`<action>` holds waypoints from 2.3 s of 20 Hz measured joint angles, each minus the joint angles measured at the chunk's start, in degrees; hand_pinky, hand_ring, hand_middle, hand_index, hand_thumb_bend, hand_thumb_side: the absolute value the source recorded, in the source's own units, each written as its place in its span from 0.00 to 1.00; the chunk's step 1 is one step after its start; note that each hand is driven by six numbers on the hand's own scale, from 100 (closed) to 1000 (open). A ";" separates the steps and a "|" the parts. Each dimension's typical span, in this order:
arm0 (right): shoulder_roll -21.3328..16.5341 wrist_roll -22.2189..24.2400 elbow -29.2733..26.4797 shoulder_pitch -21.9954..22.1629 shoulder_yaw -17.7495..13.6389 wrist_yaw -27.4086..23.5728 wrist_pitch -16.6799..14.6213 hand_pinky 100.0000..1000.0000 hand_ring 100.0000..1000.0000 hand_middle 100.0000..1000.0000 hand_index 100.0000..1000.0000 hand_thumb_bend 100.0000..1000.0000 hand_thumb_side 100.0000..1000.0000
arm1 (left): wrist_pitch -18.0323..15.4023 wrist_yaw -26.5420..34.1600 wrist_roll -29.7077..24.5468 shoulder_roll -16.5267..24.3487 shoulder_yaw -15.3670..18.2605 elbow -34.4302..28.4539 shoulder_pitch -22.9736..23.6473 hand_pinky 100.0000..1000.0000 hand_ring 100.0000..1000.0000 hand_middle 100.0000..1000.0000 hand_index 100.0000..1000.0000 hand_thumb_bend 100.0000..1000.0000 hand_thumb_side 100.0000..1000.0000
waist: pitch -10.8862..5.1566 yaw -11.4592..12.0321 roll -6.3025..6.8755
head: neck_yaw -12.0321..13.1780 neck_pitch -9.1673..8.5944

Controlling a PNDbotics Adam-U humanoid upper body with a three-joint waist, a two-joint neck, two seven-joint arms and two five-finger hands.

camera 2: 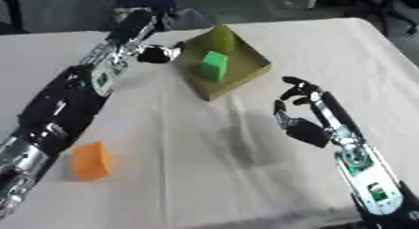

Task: Pick up objects on the table and place them in the box.

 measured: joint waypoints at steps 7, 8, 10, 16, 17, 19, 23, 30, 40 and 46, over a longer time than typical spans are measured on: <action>-1.30 -0.55 0.00 1.24 -0.71 0.05 0.05 0.72 0.80 0.59 0.92 0.00 0.43 | 0.80 12.26 -13.14 16.36 -7.03 -22.85 10.66 0.66 0.63 0.71 0.83 0.51 0.57 | -0.72 2.08 0.69 | -2.43 0.28; -1.42 -0.61 0.00 1.34 -0.81 0.05 0.06 0.72 0.80 0.59 0.92 0.00 0.43 | 1.37 13.71 -14.61 18.72 -7.61 -26.38 12.89 0.66 0.63 0.71 0.83 0.51 0.57 | -0.79 2.23 0.83 | -2.67 0.44; -1.68 -0.71 0.00 1.37 -0.97 0.05 0.02 0.72 0.80 0.59 0.92 0.00 0.43 | 2.71 16.15 -17.09 23.10 -8.29 -33.00 17.21 0.66 0.62 0.70 0.83 0.52 0.58 | -0.83 2.60 0.98 | -3.03 0.50; -2.01 -1.04 0.00 1.80 -1.15 0.10 0.07 0.72 0.80 0.59 0.92 0.00 0.43 | 6.72 21.00 -22.63 31.62 -8.50 -46.96 29.91 0.65 0.62 0.70 0.83 0.55 0.58 | -1.10 3.29 1.21 | -3.59 0.69; -2.06 -1.05 0.00 1.80 -1.17 0.11 0.08 0.72 0.80 0.59 0.92 0.00 0.42 | 7.24 21.23 -23.35 32.31 -8.50 -48.30 31.31 0.66 0.63 0.71 0.83 0.55 0.58 | -1.12 3.35 1.28 | -3.62 0.80; -2.25 -1.10 0.01 1.82 -1.28 0.11 0.10 0.72 0.80 0.59 0.92 0.00 0.42 | 8.27 21.34 -25.01 33.27 -8.56 -50.22 33.66 0.66 0.63 0.71 0.84 0.56 0.58 | -1.16 3.40 1.37 | -3.66 0.99; -2.28 -1.11 0.01 1.83 -1.32 0.16 0.09 0.72 0.80 0.59 0.92 0.00 0.42 | 9.70 20.74 -27.76 33.43 -9.65 -50.89 35.41 0.66 0.64 0.72 0.84 0.56 0.58 | -1.18 3.39 1.33 | -3.68 1.01; -2.28 -1.17 0.01 1.83 -1.33 0.25 0.03 0.72 0.80 0.59 0.92 0.00 0.42 | 10.69 16.58 -29.76 32.43 -11.36 -49.05 36.47 0.68 0.67 0.74 0.85 0.55 0.55 | -1.20 3.26 1.19 | -3.67 1.01; -2.28 -1.20 0.01 1.81 -1.33 0.27 0.00 0.72 0.80 0.59 0.92 0.00 0.42 | 9.83 11.65 -31.04 29.53 -13.32 -45.68 38.64 0.67 0.66 0.74 0.85 0.50 0.52 | -1.18 3.14 1.09 | -3.67 1.01; -2.28 -1.14 0.01 1.81 -1.33 0.27 -0.07 0.72 0.80 0.59 0.92 0.00 0.42 | 9.63 10.71 -31.38 28.72 -13.70 -45.02 39.50 0.60 0.54 0.61 0.74 0.23 0.31 | -1.17 3.12 1.02 | -3.81 1.01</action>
